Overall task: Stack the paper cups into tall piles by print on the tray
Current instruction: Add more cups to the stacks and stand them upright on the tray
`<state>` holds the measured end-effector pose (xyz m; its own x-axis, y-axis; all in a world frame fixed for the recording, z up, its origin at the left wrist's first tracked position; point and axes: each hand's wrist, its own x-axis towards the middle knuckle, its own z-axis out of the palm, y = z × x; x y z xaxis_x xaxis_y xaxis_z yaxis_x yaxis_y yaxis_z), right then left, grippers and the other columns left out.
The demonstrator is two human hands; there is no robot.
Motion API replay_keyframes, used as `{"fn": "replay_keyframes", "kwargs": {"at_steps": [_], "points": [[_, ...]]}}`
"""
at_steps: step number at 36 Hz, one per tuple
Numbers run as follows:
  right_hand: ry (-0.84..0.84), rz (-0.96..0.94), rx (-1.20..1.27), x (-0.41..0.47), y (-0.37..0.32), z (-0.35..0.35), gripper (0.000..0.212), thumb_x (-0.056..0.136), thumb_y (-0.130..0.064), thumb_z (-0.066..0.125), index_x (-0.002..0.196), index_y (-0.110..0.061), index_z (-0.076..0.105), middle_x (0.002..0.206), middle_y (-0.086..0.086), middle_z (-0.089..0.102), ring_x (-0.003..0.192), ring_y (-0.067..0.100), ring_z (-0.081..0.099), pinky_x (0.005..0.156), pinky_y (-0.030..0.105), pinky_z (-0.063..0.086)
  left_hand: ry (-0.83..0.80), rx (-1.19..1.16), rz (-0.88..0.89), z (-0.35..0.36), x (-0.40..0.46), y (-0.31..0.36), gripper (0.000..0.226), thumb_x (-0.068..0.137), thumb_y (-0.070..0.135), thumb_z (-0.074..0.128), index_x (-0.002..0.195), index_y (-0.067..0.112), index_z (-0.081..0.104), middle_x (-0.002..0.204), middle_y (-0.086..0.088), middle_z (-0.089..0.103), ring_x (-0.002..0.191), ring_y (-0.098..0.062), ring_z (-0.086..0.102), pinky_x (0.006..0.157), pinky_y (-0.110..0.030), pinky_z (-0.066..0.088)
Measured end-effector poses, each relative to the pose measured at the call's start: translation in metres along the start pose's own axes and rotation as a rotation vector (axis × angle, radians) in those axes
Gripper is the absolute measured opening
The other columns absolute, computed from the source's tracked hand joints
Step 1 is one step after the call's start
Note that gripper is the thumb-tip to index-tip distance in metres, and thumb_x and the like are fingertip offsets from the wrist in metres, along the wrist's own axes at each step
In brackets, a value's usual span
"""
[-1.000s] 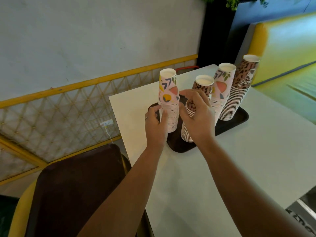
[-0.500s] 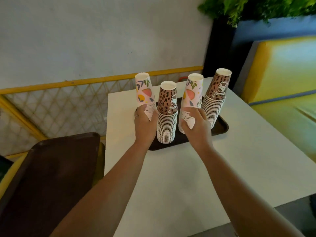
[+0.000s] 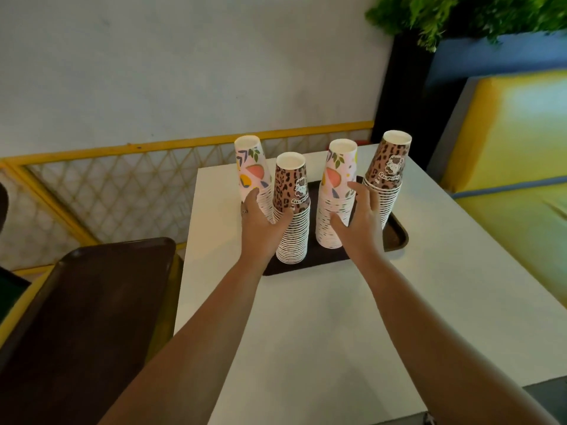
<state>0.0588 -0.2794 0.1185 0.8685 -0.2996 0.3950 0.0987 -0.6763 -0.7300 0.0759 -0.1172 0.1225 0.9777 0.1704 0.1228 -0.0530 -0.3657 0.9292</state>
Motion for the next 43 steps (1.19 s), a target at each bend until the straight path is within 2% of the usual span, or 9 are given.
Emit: {"fn": "replay_keyframes", "kwargs": {"at_steps": [3, 6, 11, 19, 23, 27, 32, 38, 43], "points": [[0.007, -0.002, -0.005, 0.009, 0.002, 0.004, 0.069, 0.080, -0.014, 0.069, 0.138, -0.013, 0.031, 0.142, 0.006, 0.032, 0.131, 0.020, 0.033, 0.091, 0.020, 0.031, -0.043, -0.014, 0.028, 0.009, 0.008, -0.002, 0.084, 0.076, 0.033, 0.074, 0.143, 0.018, 0.027, 0.146, -0.005, 0.035, 0.135, -0.022, 0.035, 0.111, -0.043, 0.033], [-0.013, 0.026, -0.004, 0.018, 0.007, 0.005, 0.076, 0.080, -0.017, 0.069, 0.141, -0.014, 0.025, 0.144, 0.005, 0.030, 0.132, 0.019, 0.033, 0.093, 0.022, 0.032, -0.041, 0.005, 0.035, 0.019, 0.013, 0.000, 0.088, 0.075, 0.034, 0.075, 0.144, 0.015, 0.025, 0.147, -0.005, 0.034, 0.136, -0.021, 0.033, 0.112, -0.040, 0.031], [-0.086, 0.094, 0.018, 0.034, 0.019, 0.007, 0.085, 0.081, -0.020, 0.069, 0.146, -0.015, 0.016, 0.149, 0.004, 0.025, 0.136, 0.018, 0.028, 0.106, 0.034, 0.033, -0.043, -0.007, 0.053, 0.036, 0.022, -0.002, 0.094, 0.065, 0.032, 0.082, 0.140, 0.020, 0.028, 0.139, -0.003, 0.044, 0.129, -0.020, 0.043, 0.107, -0.047, 0.038], [-0.205, 0.129, 0.110, 0.042, 0.054, 0.020, 0.095, 0.079, -0.023, 0.072, 0.148, -0.018, 0.007, 0.153, 0.002, 0.020, 0.140, 0.019, 0.023, 0.107, 0.034, 0.031, 0.092, 0.093, 0.038, 0.055, 0.025, -0.012, 0.103, 0.060, 0.028, 0.085, 0.143, 0.015, 0.025, 0.141, -0.007, 0.041, 0.132, -0.023, 0.039, 0.108, -0.046, 0.037], [-0.259, 0.091, 0.139, 0.047, 0.071, 0.027, 0.097, 0.075, -0.023, 0.075, 0.147, -0.020, 0.009, 0.150, 0.003, 0.025, 0.137, 0.021, 0.028, 0.105, 0.035, 0.035, 0.162, 0.090, 0.000, 0.065, 0.021, -0.011, 0.105, 0.060, 0.023, 0.086, 0.144, 0.016, 0.023, 0.142, -0.007, 0.036, 0.134, -0.021, 0.032, 0.110, -0.040, 0.034], [-0.291, 0.050, 0.194, 0.051, 0.088, 0.036, 0.101, 0.071, -0.021, 0.078, 0.146, -0.019, 0.010, 0.148, 0.002, 0.028, 0.136, 0.019, 0.029, 0.103, 0.032, 0.035, 0.220, 0.077, -0.049, 0.072, 0.023, -0.015, 0.102, 0.059, 0.023, 0.086, 0.142, 0.016, 0.026, 0.139, -0.006, 0.041, 0.131, -0.021, 0.037, 0.104, -0.032, 0.034], [-0.260, 0.035, 0.221, 0.052, 0.101, 0.047, 0.100, 0.068, -0.019, 0.080, 0.145, -0.017, 0.015, 0.146, 0.003, 0.033, 0.135, 0.021, 0.032, 0.102, 0.034, 0.038, 0.232, 0.024, -0.077, 0.075, 0.022, -0.022, 0.089, 0.054, 0.036, 0.083, 0.131, 0.022, 0.039, 0.127, 0.002, 0.054, 0.121, -0.019, 0.050, 0.100, -0.047, 0.044], [-0.224, 0.077, 0.232, 0.052, 0.107, 0.061, 0.100, 0.065, -0.019, 0.082, 0.143, -0.015, 0.020, 0.143, 0.007, 0.036, 0.133, 0.023, 0.034, 0.104, 0.035, 0.037, 0.179, 0.003, -0.067, 0.072, 0.026, -0.028, 0.083, 0.058, 0.022, 0.086, 0.121, 0.025, 0.033, 0.109, 0.022, 0.051, 0.104, -0.001, 0.053, 0.091, -0.027, 0.045], [-0.188, 0.112, 0.198, 0.060, 0.109, 0.071, 0.092, 0.065, -0.022, 0.082, 0.139, -0.010, 0.030, 0.136, 0.010, 0.043, 0.128, 0.025, 0.040, 0.102, 0.039, 0.042, 0.161, 0.039, -0.083, 0.070, 0.033, -0.030, 0.086, 0.061, 0.017, 0.086, 0.127, 0.017, 0.030, 0.115, 0.013, 0.050, 0.106, -0.009, 0.053, 0.090, -0.031, 0.047]]}}
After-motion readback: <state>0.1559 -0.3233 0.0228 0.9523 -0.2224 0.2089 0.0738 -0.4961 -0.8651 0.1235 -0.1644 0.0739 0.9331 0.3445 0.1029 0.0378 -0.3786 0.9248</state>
